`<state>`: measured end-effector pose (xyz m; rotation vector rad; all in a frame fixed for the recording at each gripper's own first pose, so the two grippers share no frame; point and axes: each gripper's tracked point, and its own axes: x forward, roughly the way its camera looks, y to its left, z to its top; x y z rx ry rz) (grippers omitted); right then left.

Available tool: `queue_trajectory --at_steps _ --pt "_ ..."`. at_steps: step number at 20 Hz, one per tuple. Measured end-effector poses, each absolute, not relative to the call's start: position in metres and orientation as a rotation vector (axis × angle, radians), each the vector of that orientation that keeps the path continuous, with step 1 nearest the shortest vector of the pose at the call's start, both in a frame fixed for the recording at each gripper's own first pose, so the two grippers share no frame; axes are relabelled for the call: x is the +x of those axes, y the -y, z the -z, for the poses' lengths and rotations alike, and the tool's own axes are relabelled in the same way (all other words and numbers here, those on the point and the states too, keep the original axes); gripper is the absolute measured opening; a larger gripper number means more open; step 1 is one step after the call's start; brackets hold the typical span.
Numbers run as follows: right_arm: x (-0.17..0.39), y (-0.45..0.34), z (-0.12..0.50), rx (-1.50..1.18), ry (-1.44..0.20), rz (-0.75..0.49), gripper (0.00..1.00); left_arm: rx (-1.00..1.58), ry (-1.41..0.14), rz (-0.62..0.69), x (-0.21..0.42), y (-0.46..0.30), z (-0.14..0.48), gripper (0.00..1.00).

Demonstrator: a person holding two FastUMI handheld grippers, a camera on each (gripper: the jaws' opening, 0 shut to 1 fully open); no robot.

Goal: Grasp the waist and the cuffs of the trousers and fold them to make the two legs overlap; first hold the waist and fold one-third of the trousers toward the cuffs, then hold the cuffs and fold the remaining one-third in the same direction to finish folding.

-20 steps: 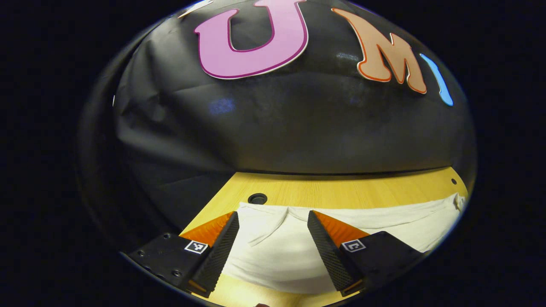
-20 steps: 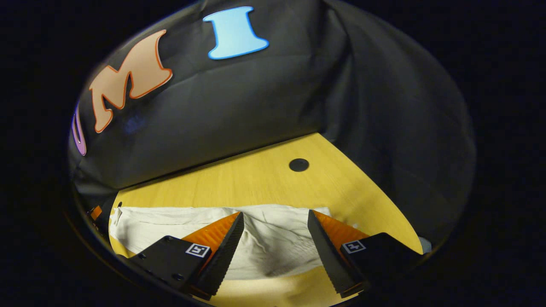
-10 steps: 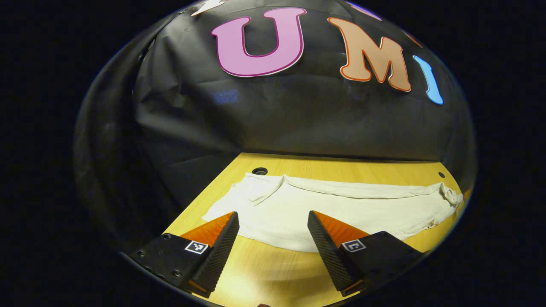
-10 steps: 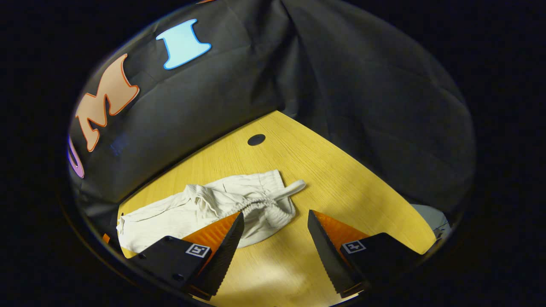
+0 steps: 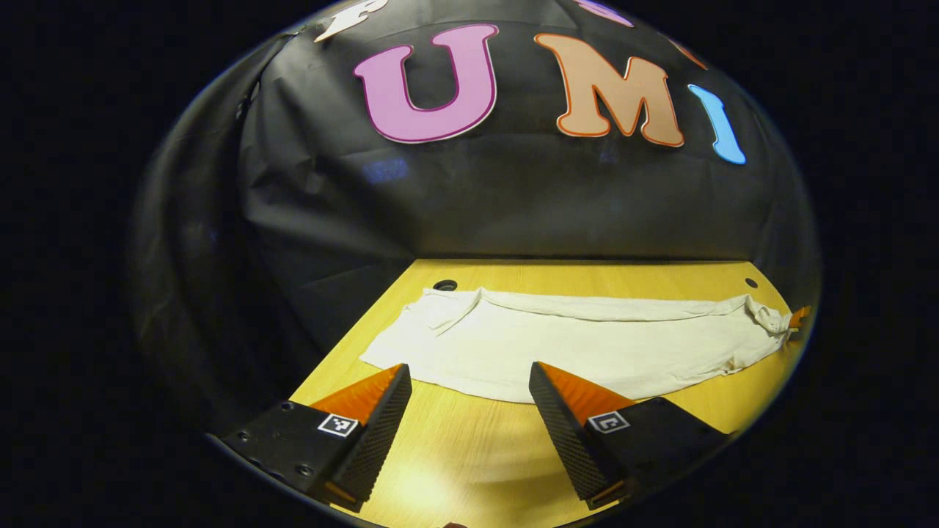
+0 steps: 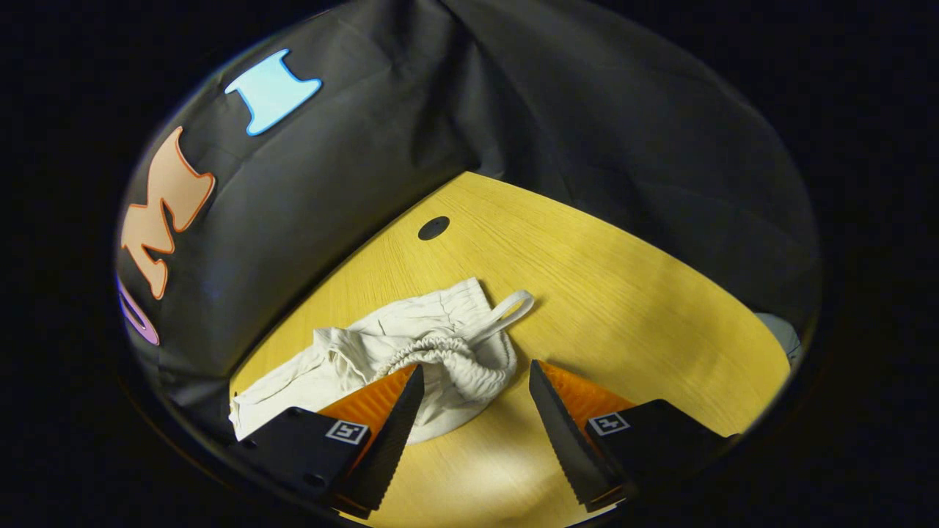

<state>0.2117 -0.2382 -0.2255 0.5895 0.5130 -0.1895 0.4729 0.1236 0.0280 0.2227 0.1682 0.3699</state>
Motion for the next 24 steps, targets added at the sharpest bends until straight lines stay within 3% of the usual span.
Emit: queue_trajectory --at_steps 4,5,9,11,12,16,24 --pt "0.223 0.239 0.236 0.603 -0.511 0.206 0.53 0.210 -0.131 -0.352 0.466 -0.106 -0.039 0.97" --pt "0.225 0.236 0.233 0.612 -0.497 0.201 0.39 0.187 -0.132 -0.339 0.465 -0.100 -0.037 0.97" --pt "0.224 0.234 0.211 0.571 -0.412 0.180 0.16 0.165 -0.129 -0.330 0.463 -0.095 -0.035 0.97" --pt "0.222 0.229 0.196 0.519 -0.374 0.156 0.11 0.160 -0.125 -0.334 0.461 -0.099 -0.035 0.97" --pt "0.220 0.226 0.189 0.494 -0.364 0.153 0.16 0.148 -0.122 -0.336 0.458 -0.103 -0.032 0.98" --pt "0.215 0.193 0.145 0.422 -0.296 0.109 0.16 0.098 -0.131 -0.327 0.450 -0.128 -0.028 0.98" --pt "0.208 0.040 0.053 0.235 -0.172 -0.040 0.16 0.040 -0.177 -0.268 0.463 -0.193 -0.014 0.99"
